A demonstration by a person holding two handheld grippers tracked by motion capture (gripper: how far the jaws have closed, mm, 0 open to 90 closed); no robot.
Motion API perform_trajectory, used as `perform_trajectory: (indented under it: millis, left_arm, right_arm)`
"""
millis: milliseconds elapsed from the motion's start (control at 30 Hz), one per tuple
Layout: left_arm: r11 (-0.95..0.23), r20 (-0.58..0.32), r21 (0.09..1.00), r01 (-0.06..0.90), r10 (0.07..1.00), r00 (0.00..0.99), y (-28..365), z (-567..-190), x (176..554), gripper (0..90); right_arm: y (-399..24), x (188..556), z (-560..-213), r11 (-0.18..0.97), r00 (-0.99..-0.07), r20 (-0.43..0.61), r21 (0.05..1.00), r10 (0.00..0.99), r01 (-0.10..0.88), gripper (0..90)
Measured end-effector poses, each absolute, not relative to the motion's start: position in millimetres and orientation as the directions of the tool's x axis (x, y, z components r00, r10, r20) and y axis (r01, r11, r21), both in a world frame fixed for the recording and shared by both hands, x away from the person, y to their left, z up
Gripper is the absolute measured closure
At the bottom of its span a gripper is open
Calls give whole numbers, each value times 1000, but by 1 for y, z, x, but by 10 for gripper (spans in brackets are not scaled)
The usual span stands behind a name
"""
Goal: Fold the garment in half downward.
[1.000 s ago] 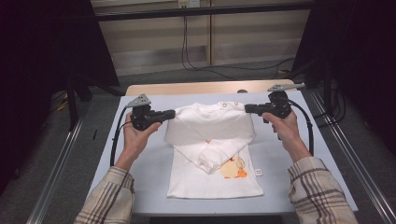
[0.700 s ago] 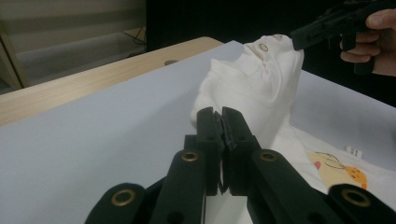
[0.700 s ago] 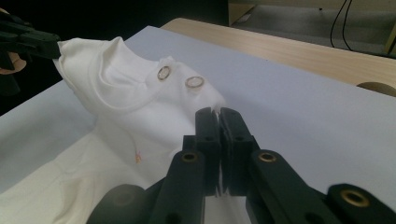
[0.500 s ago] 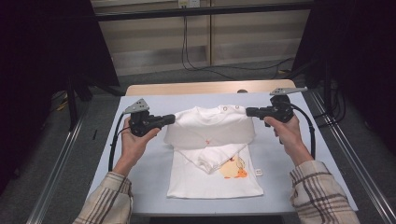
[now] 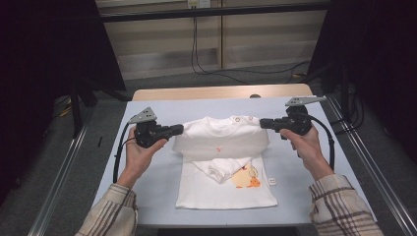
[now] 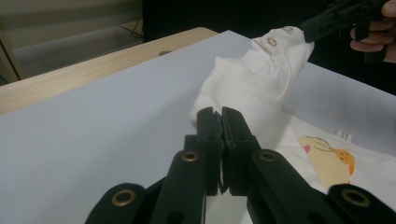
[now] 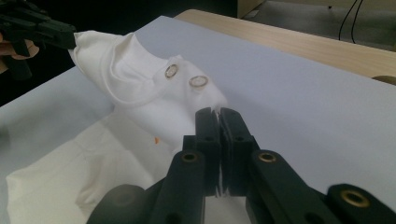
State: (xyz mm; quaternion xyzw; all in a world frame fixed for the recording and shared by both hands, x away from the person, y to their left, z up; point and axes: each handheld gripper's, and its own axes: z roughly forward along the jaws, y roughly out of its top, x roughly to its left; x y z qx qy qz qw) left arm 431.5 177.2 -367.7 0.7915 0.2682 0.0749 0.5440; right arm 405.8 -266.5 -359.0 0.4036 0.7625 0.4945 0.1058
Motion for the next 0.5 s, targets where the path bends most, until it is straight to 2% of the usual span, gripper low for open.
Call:
perform_trajectory:
  millis: [200,500]
  left_arm:
    - [-252,-186,902,350,506,842,178,-369,427,871]
    - [-315,-139,892,324,491,860,176,-371,420,871]
  right_arm:
    - [-267,400,-361,182,-652,238,842,720,508,873]
    - [-268,389,-364,192,-663,247,835,707,516,872]
